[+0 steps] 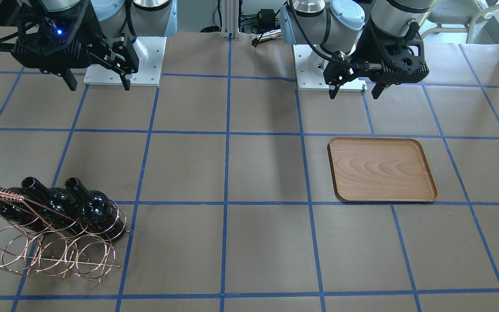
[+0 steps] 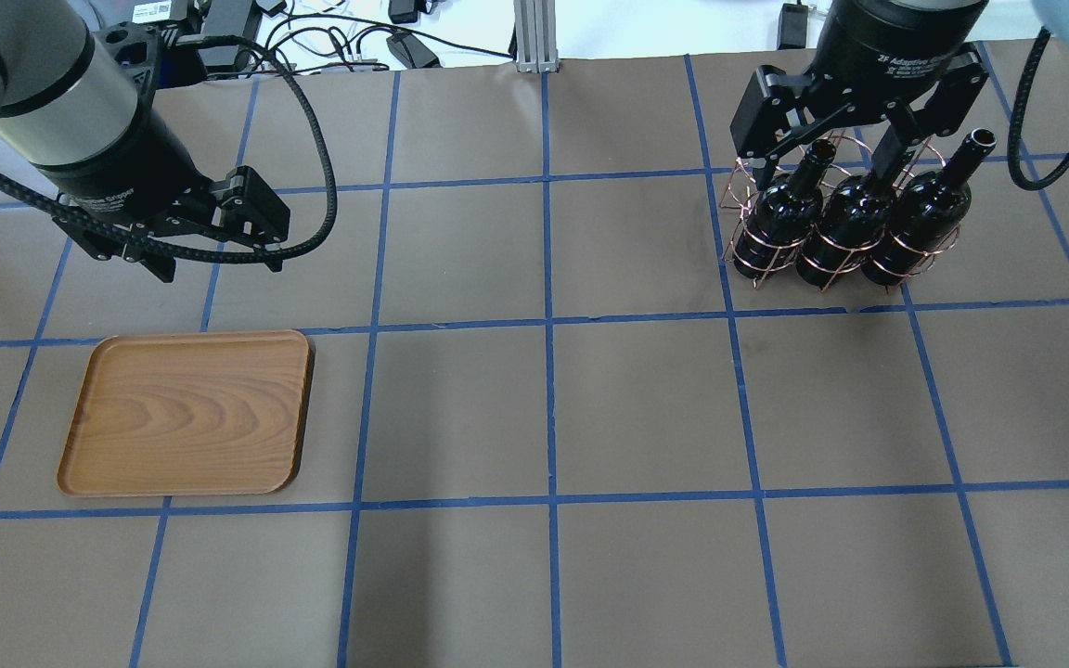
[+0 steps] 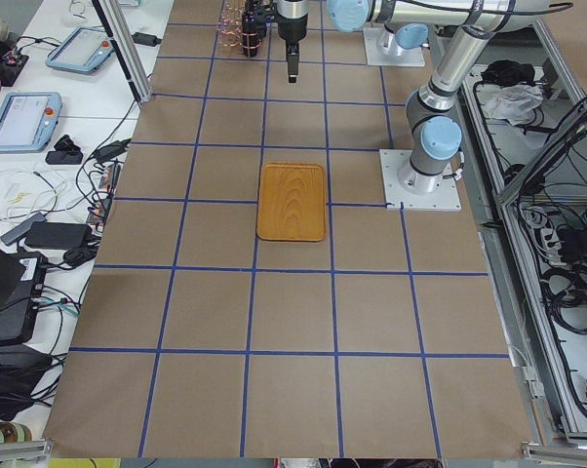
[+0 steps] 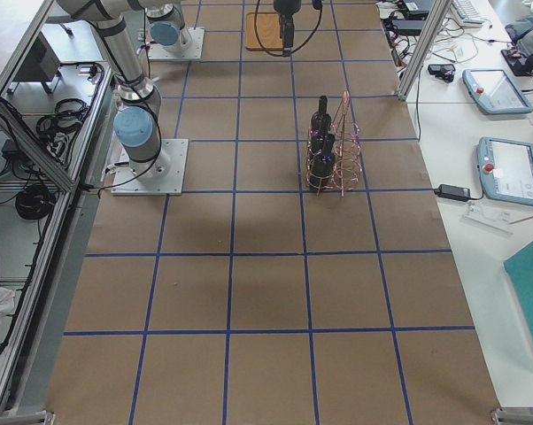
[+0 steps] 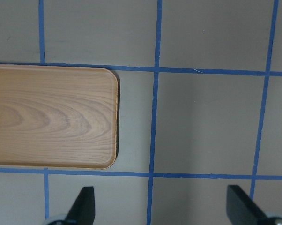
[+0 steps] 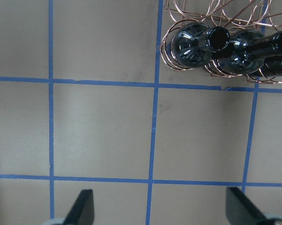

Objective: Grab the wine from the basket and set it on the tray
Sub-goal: 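Lower the right gripper onto the neck of the middle wine bottle in the rack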

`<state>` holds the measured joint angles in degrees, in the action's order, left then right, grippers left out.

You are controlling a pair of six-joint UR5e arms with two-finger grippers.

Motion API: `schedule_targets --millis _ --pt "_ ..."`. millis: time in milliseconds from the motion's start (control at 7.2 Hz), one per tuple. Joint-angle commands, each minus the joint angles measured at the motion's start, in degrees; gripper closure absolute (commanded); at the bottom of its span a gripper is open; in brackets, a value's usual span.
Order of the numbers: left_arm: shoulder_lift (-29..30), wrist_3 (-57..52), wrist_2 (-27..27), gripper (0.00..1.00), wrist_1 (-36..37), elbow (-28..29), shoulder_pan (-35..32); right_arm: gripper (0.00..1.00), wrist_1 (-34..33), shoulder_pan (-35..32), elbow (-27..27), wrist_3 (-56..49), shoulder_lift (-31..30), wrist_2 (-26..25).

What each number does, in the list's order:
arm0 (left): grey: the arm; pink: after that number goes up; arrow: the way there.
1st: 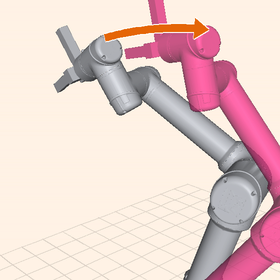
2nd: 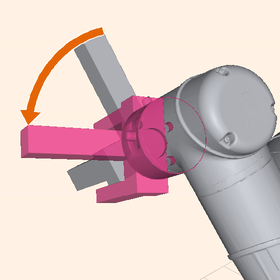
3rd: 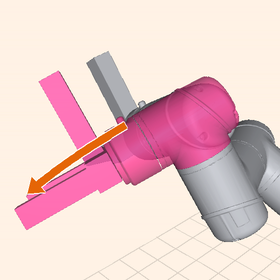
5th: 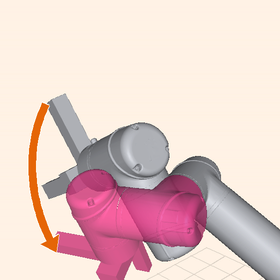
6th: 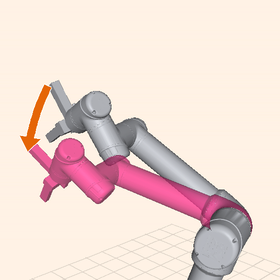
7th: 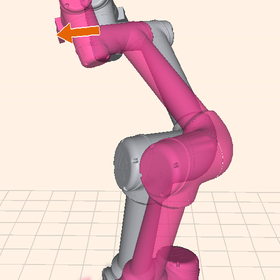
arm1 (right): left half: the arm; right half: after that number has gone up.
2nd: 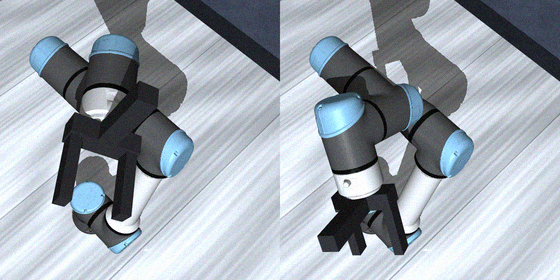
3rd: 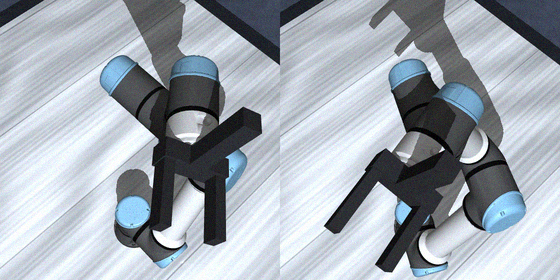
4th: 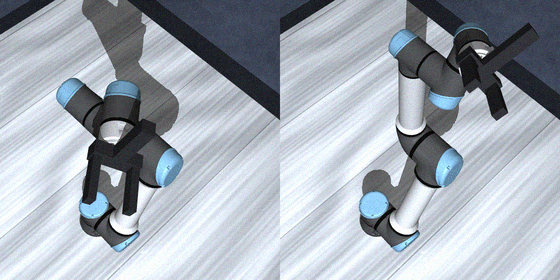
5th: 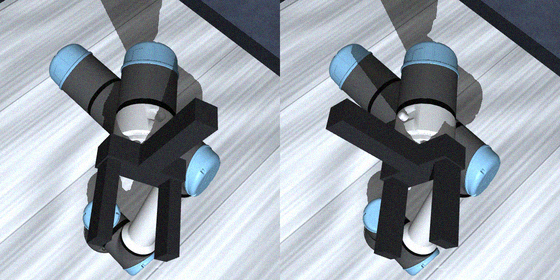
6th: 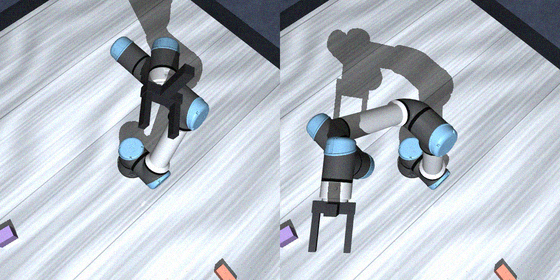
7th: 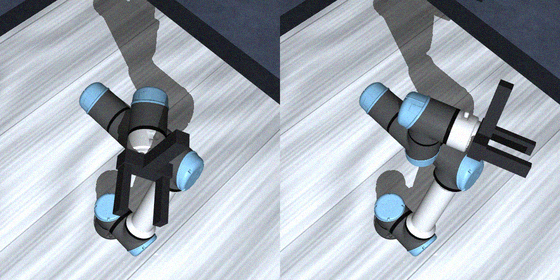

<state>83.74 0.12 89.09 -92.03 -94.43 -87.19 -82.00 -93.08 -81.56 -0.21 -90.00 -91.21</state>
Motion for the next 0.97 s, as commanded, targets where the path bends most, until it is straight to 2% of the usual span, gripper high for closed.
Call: schedule_targets --millis 0,417,556,694,833 --pt "-0.1 0.0 0.0 0.0 0.1 -0.4 0.0 0.0 -0.2 0.0 0.0 0.2 0.0 0.2" --pt "-0.1 0.0 0.0 0.0 0.3 -0.4 0.0 0.0 -0.3 0.9 -0.1 -2.7 0.2 0.0" --pt "-0.1 0.0 0.0 0.0 0.3 -0.4 0.0 0.0 -0.6 3.3 -0.8 -4.8 0.6 -0.2" --pt "-0.1 -0.2 0.0 0.0 0.3 -0.4 0.0 0.0 -3.2 8.0 -3.1 -6.6 1.0 0.7" --pt "-0.1 0.1 0.0 0.0 0.3 -0.5 0.0 0.0 -8.6 11.7 -7.3 -13.5 1.7 0.5"
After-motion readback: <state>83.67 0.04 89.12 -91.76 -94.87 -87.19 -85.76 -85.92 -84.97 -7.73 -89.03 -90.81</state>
